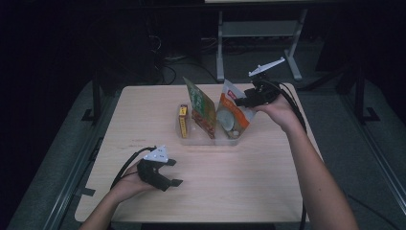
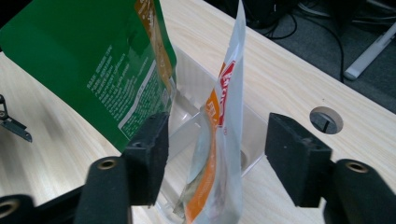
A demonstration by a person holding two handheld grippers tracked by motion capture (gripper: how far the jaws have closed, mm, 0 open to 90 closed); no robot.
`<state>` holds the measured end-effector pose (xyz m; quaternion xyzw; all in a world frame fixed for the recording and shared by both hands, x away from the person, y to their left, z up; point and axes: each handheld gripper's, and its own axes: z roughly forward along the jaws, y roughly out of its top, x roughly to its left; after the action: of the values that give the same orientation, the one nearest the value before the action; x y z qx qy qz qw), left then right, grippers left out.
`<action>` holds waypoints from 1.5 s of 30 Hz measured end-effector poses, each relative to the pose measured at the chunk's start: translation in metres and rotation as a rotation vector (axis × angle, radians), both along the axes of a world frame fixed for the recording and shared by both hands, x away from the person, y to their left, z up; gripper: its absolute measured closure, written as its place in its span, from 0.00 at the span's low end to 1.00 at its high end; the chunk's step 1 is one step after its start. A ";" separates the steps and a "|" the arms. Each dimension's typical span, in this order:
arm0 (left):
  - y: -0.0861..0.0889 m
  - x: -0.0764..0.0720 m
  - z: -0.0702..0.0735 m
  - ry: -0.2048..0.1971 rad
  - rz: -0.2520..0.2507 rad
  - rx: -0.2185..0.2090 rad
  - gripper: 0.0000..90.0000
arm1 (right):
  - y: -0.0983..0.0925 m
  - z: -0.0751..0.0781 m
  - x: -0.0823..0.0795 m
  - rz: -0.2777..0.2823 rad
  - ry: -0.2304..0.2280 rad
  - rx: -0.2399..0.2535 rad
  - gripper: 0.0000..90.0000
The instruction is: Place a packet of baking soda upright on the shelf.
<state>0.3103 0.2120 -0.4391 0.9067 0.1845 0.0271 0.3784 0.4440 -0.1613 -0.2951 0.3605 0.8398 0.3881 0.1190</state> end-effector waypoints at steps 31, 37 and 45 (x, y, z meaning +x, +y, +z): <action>0.011 -0.010 0.005 0.003 0.035 -0.045 0.21 | -0.053 -0.014 -0.067 0.047 -0.113 0.110 0.32; 0.011 -0.012 0.004 0.009 0.043 -0.050 0.21 | -0.058 -0.026 -0.084 0.057 -0.129 0.133 0.31; 0.012 -0.014 0.004 0.000 0.032 -0.046 0.21 | -0.059 -0.046 -0.102 0.074 -0.135 0.138 0.31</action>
<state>0.2967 0.2238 -0.4354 0.8946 0.1997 0.0287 0.3987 0.3418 -0.2205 -0.3415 0.3097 0.8139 0.4724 0.1360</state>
